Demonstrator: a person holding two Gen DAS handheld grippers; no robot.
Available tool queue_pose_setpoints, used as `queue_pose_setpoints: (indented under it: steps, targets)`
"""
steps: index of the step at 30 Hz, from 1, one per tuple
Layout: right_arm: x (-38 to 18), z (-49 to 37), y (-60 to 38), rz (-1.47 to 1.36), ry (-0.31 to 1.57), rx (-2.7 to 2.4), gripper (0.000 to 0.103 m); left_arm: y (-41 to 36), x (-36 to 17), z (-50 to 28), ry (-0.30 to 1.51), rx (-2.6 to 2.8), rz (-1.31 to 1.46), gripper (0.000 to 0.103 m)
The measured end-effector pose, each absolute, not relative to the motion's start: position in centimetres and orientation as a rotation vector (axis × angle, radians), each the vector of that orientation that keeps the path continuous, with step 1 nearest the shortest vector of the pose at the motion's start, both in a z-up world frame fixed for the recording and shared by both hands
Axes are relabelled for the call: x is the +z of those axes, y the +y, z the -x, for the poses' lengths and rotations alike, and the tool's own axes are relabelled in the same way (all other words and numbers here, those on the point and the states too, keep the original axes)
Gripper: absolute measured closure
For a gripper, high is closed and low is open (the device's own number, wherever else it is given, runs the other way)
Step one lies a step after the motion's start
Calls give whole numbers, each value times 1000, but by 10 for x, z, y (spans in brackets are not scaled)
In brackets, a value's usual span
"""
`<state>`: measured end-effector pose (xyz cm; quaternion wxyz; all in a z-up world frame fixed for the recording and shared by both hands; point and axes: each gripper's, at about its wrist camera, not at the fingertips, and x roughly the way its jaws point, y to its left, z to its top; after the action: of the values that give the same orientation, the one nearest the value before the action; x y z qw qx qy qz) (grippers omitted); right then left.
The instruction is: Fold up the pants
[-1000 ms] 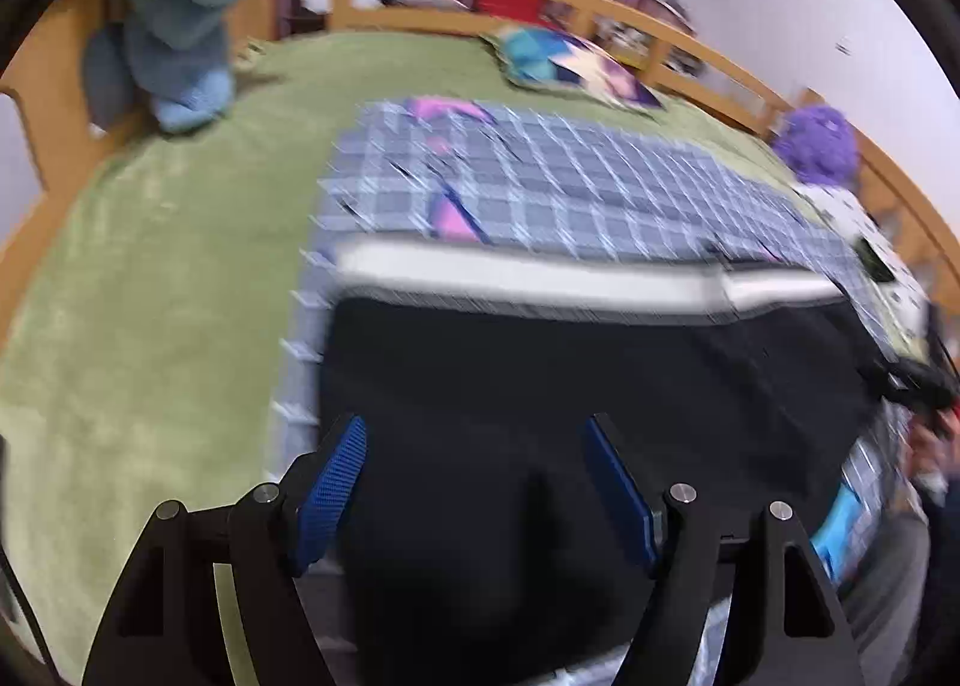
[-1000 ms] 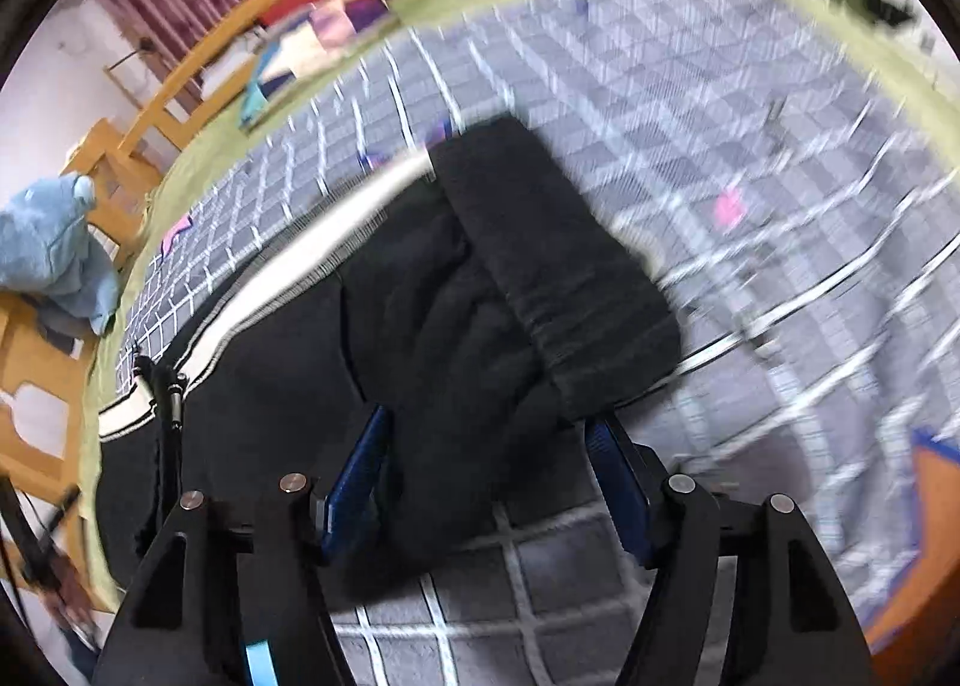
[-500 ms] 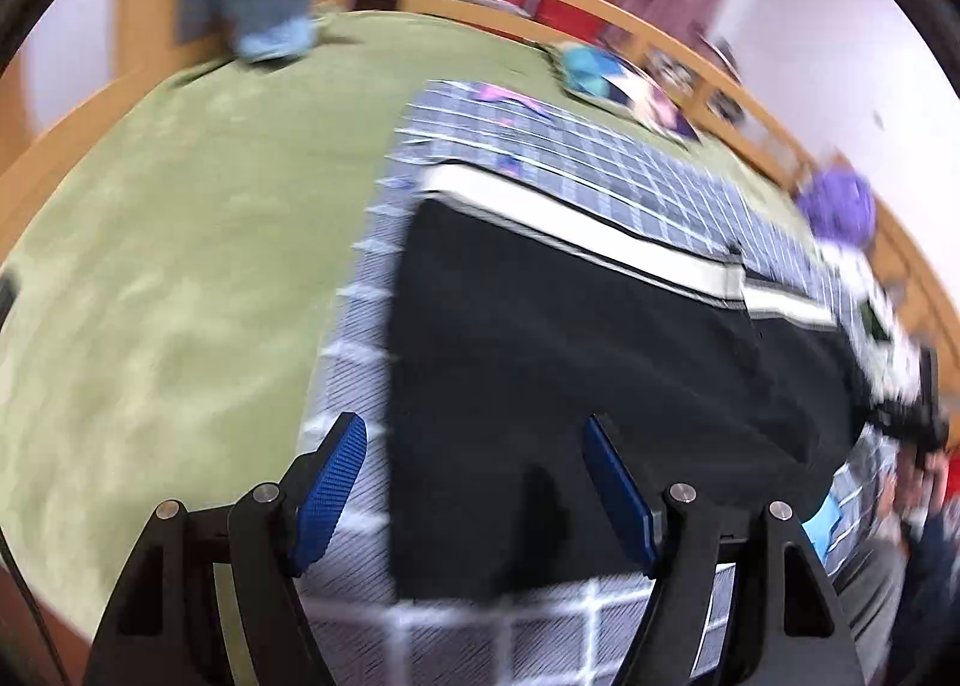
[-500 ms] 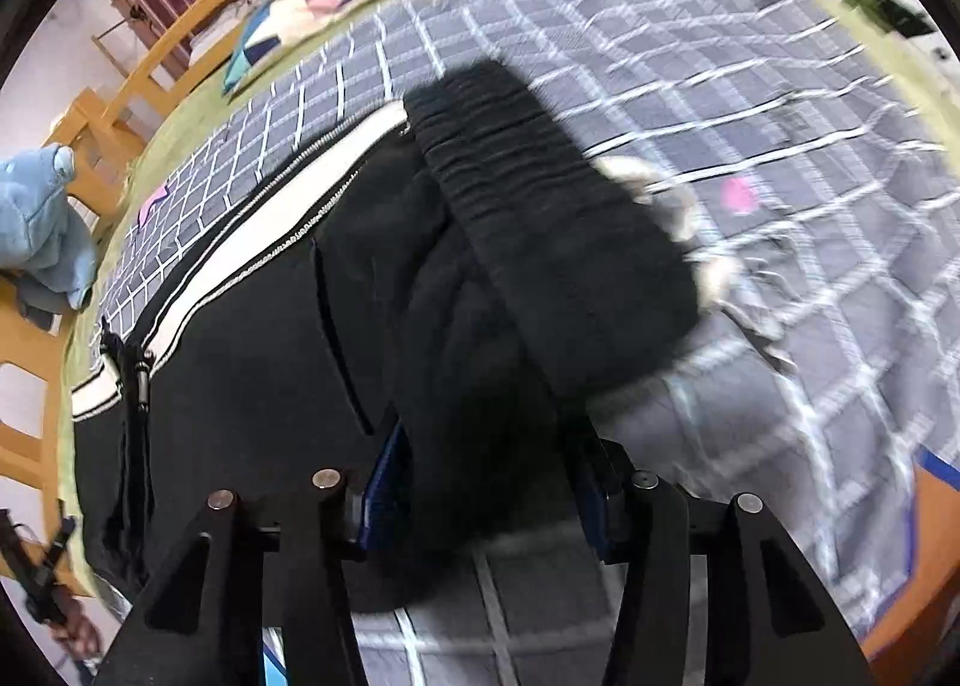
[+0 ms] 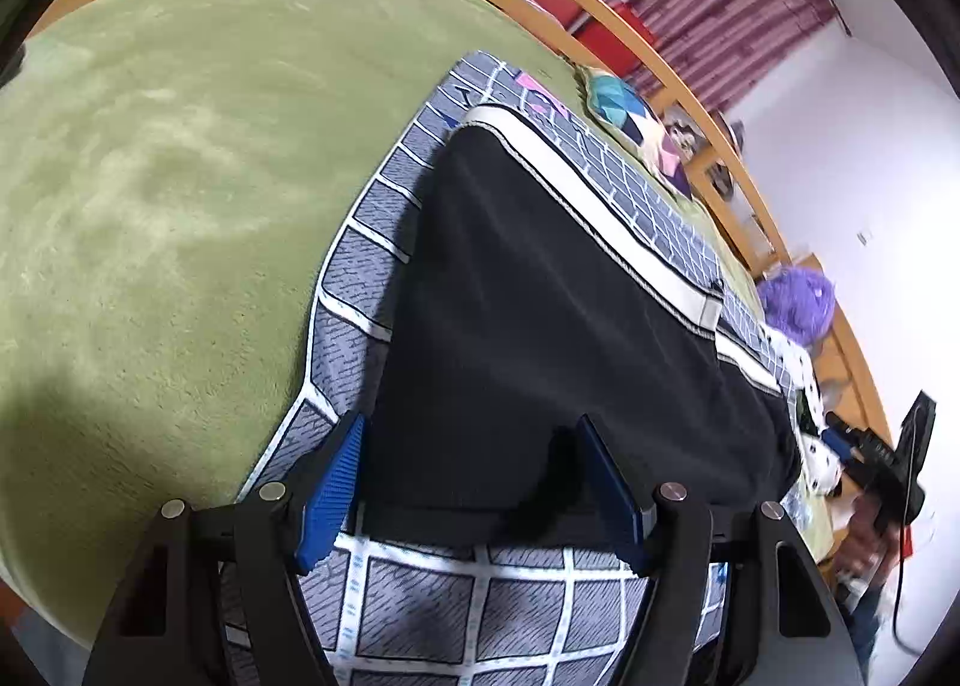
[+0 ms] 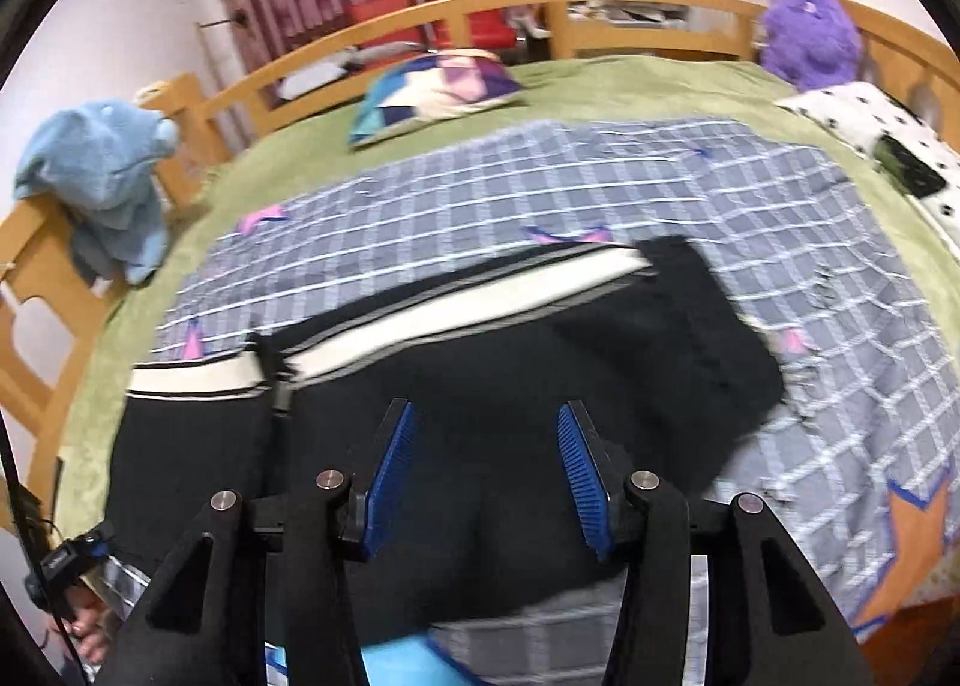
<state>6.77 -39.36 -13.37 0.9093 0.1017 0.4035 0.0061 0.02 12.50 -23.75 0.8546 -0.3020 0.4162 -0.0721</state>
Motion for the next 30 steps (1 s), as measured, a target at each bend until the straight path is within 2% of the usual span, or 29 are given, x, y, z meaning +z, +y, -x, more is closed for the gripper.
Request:
queue_pose_setpoints:
  steps: [1,2,3,5,8,11,15,19,21,25,26,27,30]
  targets:
    - [-139,-69,-384,-221,837,29,54,126,-235,-2,886,-127,633,50]
    - [-144,-71,-378,-239,845,48,54,129,-231,-1,889,-102,639,69]
    - [-150,-74,-373,-255,852,67,54,132,-225,-1,883,-98,653,80]
    - [-162,-77,-365,-286,851,105,54,132,-203,-1,853,-141,645,84]
    - [-171,-72,-365,-262,820,102,60,97,-152,-4,797,-128,424,85]
    - [-169,-65,-374,-240,809,96,61,35,-102,-11,726,-184,202,87]
    - [-162,-55,-405,-295,768,82,61,-51,-72,-16,713,-342,60,90]
    - [-164,-46,-430,-333,772,54,61,-128,-94,-19,778,-520,13,91]
    - [-165,-40,-441,-341,771,46,61,-153,-122,-23,851,-570,25,91]
    - [-165,-26,-448,-317,766,64,61,-161,-155,-28,937,-586,126,91]
    - [-166,-24,-447,-307,768,66,61,-157,-155,-26,936,-596,154,90]
    - [-167,-22,-446,-298,774,68,61,-152,-152,-23,935,-603,175,81]
    - [-171,-21,-437,-279,792,115,61,-138,-135,-12,881,-600,165,65]
